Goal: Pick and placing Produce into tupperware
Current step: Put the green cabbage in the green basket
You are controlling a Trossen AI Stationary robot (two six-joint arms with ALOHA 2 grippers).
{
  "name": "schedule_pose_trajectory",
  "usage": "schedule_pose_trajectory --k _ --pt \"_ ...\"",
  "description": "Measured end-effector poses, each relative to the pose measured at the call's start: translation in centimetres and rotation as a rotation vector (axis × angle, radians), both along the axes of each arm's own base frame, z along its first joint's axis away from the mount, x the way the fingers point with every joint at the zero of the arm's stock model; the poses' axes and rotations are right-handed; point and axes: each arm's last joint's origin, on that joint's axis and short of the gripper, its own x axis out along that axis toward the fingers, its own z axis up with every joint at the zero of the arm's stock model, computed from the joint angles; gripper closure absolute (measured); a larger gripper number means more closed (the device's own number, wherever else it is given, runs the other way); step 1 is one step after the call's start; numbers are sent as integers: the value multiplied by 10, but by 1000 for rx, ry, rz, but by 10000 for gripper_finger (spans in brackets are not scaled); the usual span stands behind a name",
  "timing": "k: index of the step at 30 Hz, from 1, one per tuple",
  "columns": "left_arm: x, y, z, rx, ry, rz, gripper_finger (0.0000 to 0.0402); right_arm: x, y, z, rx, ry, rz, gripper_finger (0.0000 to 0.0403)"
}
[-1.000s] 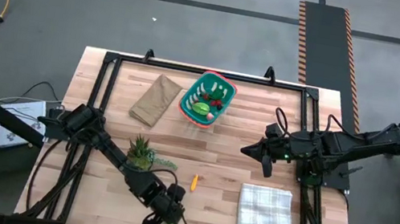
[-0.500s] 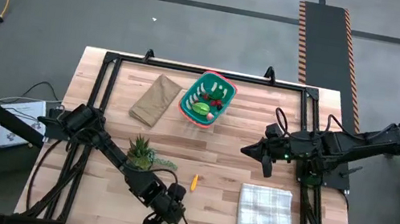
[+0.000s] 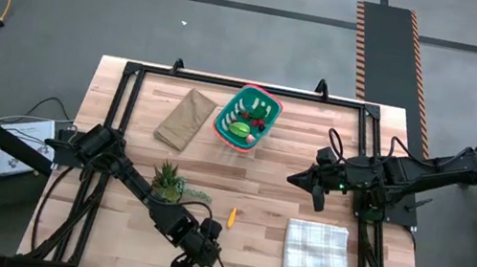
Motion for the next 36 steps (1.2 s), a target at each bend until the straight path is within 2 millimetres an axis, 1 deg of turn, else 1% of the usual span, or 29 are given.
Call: schedule_pose_trajectory --k 3,13,20,24,31,36 --pt "0 0 0 0 0 0 62 0 0 0 0 0 0 402" --pt "0 0 0 0 0 -1 137 0 0 0 4 0 -1 402" --pt "0 0 0 -1 -1 0 171 0 0 0 7 1 -2 402" --pt "0 0 0 -1 -1 0 177 0 0 0 7 1 -2 402" --pt "0 0 0 0 -1 0 169 0 0 0 7 1 -3 402" --pt "0 0 0 4 -3 7 176 0 0 0 7 0 -3 402"
